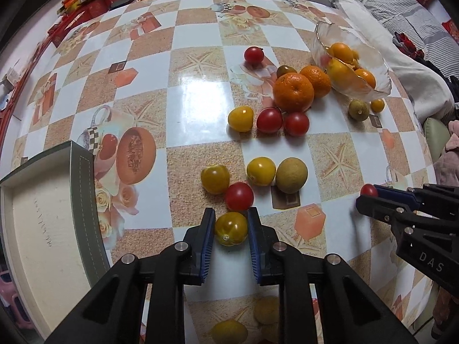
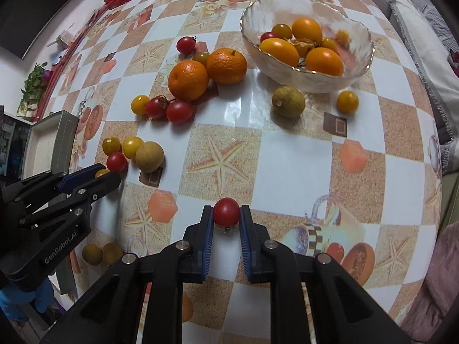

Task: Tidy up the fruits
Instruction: 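Grasp a yellow cherry tomato with the left tool while the right tool grasps a red cherry tomato, then carry both held tomatoes over the white tray with both tools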

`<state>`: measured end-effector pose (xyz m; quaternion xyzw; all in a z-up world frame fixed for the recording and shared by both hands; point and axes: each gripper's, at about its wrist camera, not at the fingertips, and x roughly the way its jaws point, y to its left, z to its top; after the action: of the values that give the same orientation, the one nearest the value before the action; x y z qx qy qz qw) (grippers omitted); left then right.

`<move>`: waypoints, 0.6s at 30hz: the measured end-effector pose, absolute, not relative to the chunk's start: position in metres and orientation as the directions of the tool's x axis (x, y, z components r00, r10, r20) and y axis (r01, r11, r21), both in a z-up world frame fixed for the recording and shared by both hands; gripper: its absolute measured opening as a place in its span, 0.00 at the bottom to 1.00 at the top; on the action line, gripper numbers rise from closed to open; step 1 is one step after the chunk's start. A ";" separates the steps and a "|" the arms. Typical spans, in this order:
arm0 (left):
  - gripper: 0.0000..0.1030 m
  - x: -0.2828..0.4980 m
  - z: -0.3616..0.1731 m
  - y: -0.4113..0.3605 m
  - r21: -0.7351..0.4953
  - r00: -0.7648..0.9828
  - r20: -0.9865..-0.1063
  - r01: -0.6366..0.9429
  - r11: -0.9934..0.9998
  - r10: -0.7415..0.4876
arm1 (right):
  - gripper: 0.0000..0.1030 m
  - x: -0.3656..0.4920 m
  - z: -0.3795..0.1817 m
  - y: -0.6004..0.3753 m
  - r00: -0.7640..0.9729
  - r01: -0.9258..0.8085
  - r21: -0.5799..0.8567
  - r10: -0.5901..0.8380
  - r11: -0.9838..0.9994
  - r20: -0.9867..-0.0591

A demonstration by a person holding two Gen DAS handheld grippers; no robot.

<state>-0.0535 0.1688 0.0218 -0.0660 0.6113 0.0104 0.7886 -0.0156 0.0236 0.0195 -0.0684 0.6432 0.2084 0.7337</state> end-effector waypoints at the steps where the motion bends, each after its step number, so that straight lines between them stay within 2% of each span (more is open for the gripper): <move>1: 0.23 -0.053 0.022 0.170 -0.091 0.254 -0.965 -0.099 0.991 -0.063 | 0.19 -0.016 0.019 0.024 0.080 -0.390 0.174 0.221 0.904 -0.972; 8: 0.24 -0.056 0.018 0.172 -0.066 0.242 -0.969 -0.085 0.994 -0.043 | 0.19 -0.018 0.020 0.021 0.074 -0.383 0.182 0.227 0.905 -0.971; 18: 0.23 -0.065 0.034 0.170 -0.122 0.280 -0.955 -0.074 0.990 -0.097 | 0.19 -0.027 0.036 0.017 0.071 -0.387 0.200 0.246 0.900 -0.967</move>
<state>-0.0652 0.1697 0.0336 -0.0711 0.6001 -0.0073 0.7967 -0.0265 0.0172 0.0356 -0.0547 0.6460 0.2170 0.7298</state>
